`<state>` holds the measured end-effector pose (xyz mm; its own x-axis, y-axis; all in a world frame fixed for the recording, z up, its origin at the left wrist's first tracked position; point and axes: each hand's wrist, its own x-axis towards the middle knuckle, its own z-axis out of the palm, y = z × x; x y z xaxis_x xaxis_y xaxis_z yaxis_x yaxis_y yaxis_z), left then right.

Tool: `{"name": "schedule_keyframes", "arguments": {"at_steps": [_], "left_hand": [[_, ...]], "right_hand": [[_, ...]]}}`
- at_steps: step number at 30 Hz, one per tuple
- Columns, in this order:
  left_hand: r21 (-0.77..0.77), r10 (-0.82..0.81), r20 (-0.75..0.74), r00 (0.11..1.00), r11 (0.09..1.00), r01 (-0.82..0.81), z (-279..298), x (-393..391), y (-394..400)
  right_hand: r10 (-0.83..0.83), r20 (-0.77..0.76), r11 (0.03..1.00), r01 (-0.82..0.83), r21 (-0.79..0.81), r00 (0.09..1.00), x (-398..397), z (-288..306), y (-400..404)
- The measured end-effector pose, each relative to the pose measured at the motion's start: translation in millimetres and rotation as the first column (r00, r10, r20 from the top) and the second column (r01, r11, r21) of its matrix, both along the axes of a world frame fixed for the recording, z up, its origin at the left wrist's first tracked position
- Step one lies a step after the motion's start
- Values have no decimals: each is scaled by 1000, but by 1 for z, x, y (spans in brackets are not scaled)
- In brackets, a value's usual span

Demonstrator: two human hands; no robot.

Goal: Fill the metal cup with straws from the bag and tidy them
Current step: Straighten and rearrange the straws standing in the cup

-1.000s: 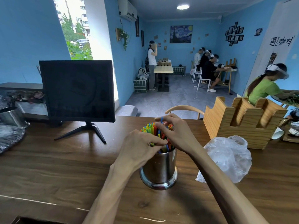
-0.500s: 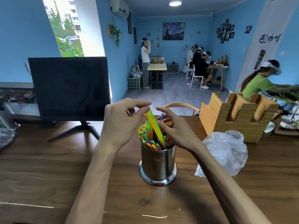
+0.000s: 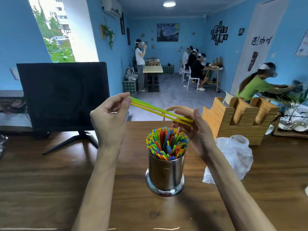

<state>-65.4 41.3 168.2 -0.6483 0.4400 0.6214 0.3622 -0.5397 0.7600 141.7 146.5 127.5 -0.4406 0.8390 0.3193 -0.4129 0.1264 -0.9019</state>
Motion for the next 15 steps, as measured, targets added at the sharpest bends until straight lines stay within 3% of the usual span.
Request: {"name": "schedule_keyframes", "arguments": {"at_steps": [9, 15], "left_hand": [[-70, -72, 251, 965, 993, 92, -26, 15, 12], [-143, -113, 313, 943, 976, 165, -44, 27, 16]], "right_hand": [[-128, -284, 945, 30, -327, 950, -2, 21, -8], [-172, -227, 971, 126, -203, 959, -8, 24, -13]]}}
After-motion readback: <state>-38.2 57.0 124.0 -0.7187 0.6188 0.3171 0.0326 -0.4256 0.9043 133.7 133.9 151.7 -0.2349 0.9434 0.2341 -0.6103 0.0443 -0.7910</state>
